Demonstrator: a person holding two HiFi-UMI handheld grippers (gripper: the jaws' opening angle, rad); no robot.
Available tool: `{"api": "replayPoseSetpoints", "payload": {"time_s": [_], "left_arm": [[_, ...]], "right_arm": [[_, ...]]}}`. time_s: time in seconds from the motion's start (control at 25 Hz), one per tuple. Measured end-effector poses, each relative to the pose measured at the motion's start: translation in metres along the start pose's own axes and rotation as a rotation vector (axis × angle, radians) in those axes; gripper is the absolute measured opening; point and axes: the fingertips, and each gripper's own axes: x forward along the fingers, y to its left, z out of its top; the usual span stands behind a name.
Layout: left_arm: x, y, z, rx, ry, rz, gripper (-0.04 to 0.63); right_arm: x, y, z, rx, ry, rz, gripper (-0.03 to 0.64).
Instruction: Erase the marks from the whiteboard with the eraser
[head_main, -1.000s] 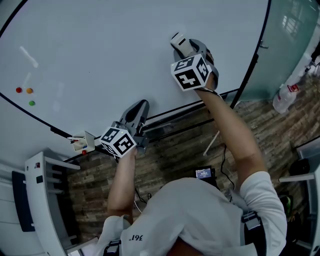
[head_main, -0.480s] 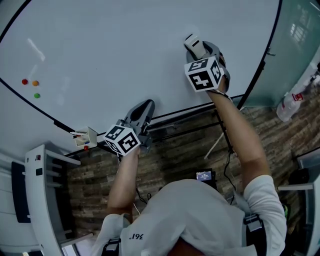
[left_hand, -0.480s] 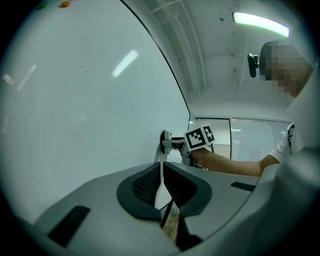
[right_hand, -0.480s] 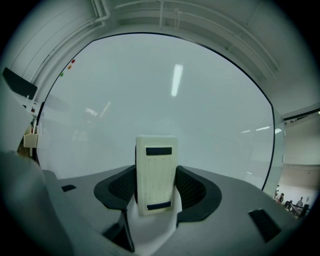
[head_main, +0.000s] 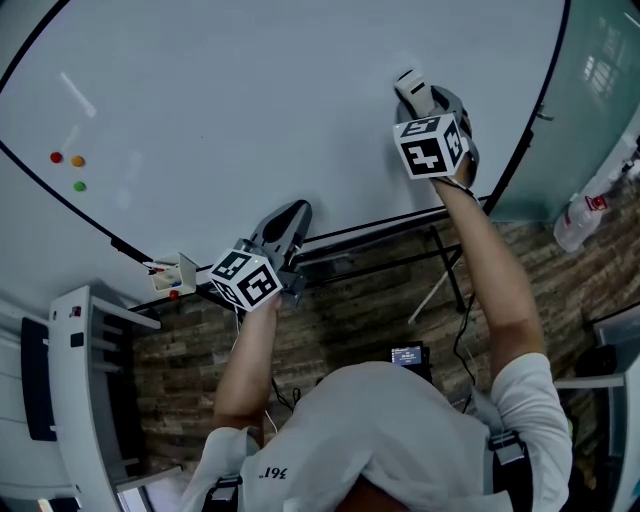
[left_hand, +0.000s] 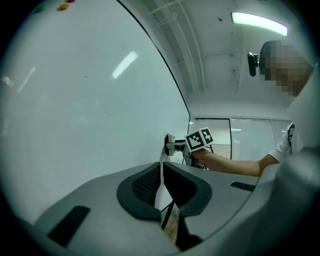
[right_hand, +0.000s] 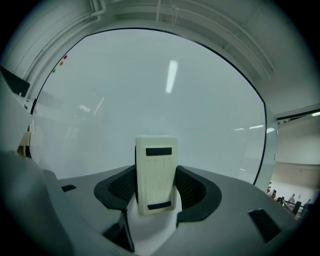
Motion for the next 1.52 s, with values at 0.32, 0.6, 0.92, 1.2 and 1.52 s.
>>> {"api": "replayPoseSetpoints", "payload": {"time_s": [0.32, 0.6, 0.92, 1.2, 1.52], "left_arm": [[-0.02, 0.021, 0.033, 0.036, -0.043, 0.043, 0.008], [-0.031, 0.036, 0.08, 0.091, -0.111, 0.057, 0.008], [-0.04, 0.036, 0.125, 0.154, -0.172, 0.04, 0.008], [-0.069, 0.048, 0.16, 0.192, -0.221, 0.06, 0.008], [-0.111, 0.061, 0.184, 0.223, -0.252, 0.106, 0.008]], "right_arm": [[-0.013, -0.034, 0.015, 0.091, -0.026, -0.078, 0.256], [-0.03, -0.027, 0.063, 0.159, -0.136, -0.025, 0.256], [-0.048, 0.017, 0.143, 0.102, -0.227, 0.041, 0.256], [-0.06, 0.093, 0.233, 0.046, -0.326, 0.132, 0.256], [-0.082, 0.179, 0.318, -0.068, -0.414, 0.217, 0.256]]}}
